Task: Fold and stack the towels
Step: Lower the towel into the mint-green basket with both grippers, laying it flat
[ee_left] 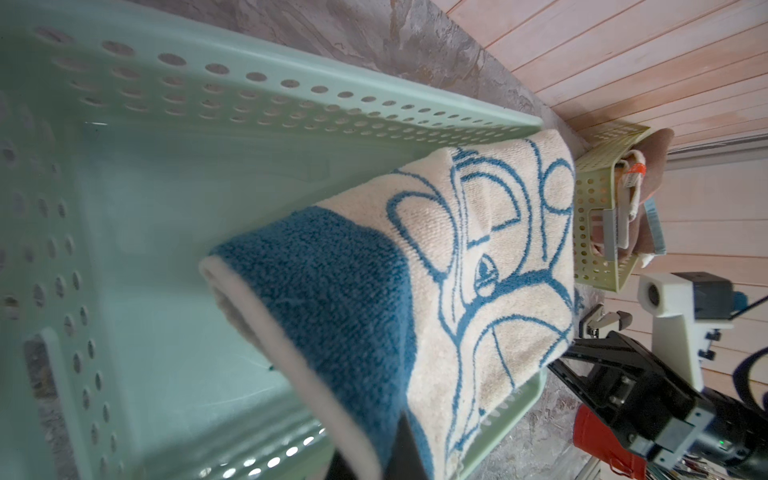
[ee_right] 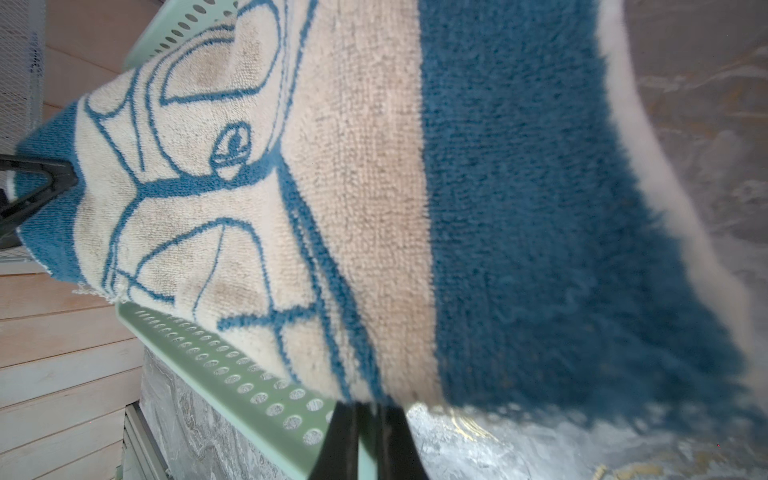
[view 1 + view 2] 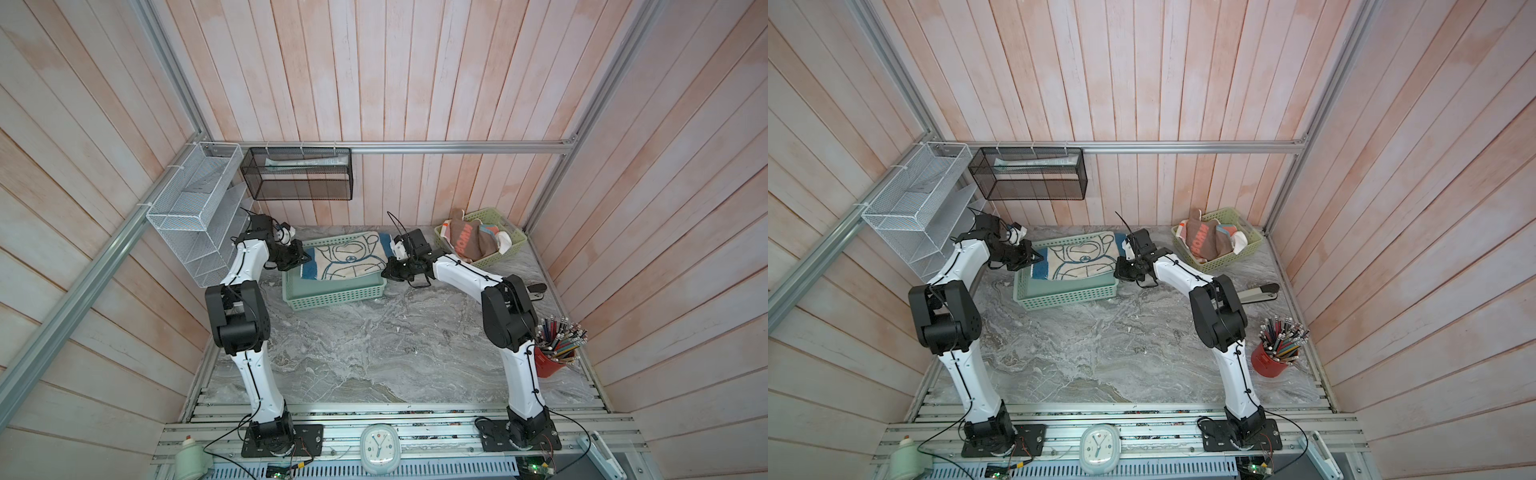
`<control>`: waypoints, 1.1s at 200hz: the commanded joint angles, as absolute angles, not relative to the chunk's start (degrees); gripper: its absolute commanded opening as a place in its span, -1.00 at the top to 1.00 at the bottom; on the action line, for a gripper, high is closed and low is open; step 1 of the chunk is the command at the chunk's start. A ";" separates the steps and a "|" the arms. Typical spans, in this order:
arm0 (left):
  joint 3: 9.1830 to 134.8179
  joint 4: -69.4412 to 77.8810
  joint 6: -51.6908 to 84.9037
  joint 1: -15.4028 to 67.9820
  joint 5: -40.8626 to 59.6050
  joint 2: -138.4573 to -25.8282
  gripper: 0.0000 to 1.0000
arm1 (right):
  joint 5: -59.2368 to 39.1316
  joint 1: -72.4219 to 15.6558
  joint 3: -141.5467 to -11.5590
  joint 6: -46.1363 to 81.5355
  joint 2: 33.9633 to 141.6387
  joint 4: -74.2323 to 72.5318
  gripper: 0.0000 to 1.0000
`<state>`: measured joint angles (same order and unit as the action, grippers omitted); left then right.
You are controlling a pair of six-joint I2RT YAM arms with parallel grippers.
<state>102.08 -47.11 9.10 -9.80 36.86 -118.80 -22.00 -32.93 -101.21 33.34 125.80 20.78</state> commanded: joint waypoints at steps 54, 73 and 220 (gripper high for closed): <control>99.58 -43.02 7.65 -10.99 32.57 -119.88 1.00 | -17.10 -33.16 -102.83 31.03 128.12 23.99 1.00; 99.57 -43.00 7.47 -11.23 31.78 -119.99 1.00 | -16.96 -33.18 -103.00 30.94 128.15 24.08 1.00; 98.53 -45.93 9.29 -11.60 24.96 -119.47 1.00 | -16.26 -33.79 -103.71 30.96 128.58 24.15 1.00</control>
